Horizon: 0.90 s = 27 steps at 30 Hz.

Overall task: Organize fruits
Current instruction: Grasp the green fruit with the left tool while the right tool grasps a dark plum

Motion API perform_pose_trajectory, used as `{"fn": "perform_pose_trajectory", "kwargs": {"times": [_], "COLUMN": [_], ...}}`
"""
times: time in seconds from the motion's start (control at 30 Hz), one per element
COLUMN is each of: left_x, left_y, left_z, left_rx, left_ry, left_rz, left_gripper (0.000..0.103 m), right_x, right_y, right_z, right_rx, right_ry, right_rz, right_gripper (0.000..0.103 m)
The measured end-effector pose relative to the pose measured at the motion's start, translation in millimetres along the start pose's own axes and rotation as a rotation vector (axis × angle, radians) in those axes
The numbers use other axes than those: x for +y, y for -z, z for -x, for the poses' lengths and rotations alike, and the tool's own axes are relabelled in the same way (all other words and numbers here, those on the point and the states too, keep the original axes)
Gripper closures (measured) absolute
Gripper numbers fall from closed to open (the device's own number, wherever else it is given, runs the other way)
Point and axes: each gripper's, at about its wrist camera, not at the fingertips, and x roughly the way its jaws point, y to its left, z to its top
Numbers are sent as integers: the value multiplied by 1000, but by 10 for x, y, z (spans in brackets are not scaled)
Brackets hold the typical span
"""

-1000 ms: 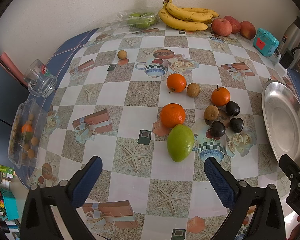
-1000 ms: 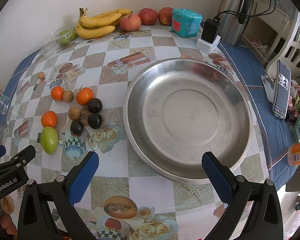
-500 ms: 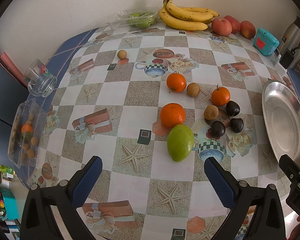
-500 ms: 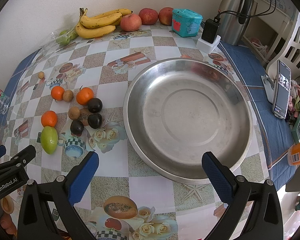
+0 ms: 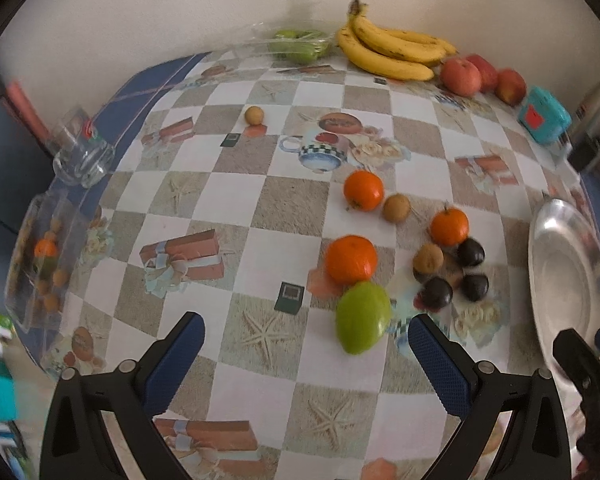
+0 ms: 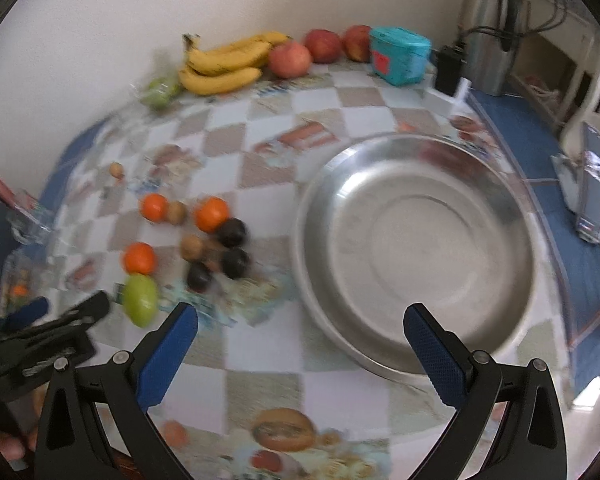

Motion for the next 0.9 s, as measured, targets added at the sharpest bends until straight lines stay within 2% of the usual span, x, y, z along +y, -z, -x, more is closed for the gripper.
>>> {"fn": "perform_pose_trajectory", "kwargs": {"times": [0.13,0.27,0.4,0.53,0.67,0.77,0.9], "left_x": [89,127,104,78,97,70,27], "left_y": [-87,-143,-230,-297,-363,-374,-368], "left_z": [-72,-77,-97,-96,-105,-153,-186], "left_rx": [7,-32,-35,-63,-61,-43,-51], "left_ry": [-3,-5,-13,-31,-11,-9,2], "left_rz": [55,82,92,91,111,92,64], "left_gripper": [0,0,0,0,0,0,0], "right_x": [113,136,137,108,93,87,101], "right_y": [-104,-194,-236,-276,-315,-336,-369], "right_z": [-15,-143,-218,-184,-252,-333,-398], "right_rx": [-41,-10,-6,-53,-23,10,1], "right_ry": [-10,-47,-11,-15,-5,-19,-27], "right_rz": [24,-18,-35,-41,-50,-55,-47], "right_gripper": [0,0,0,0,0,0,1]}}
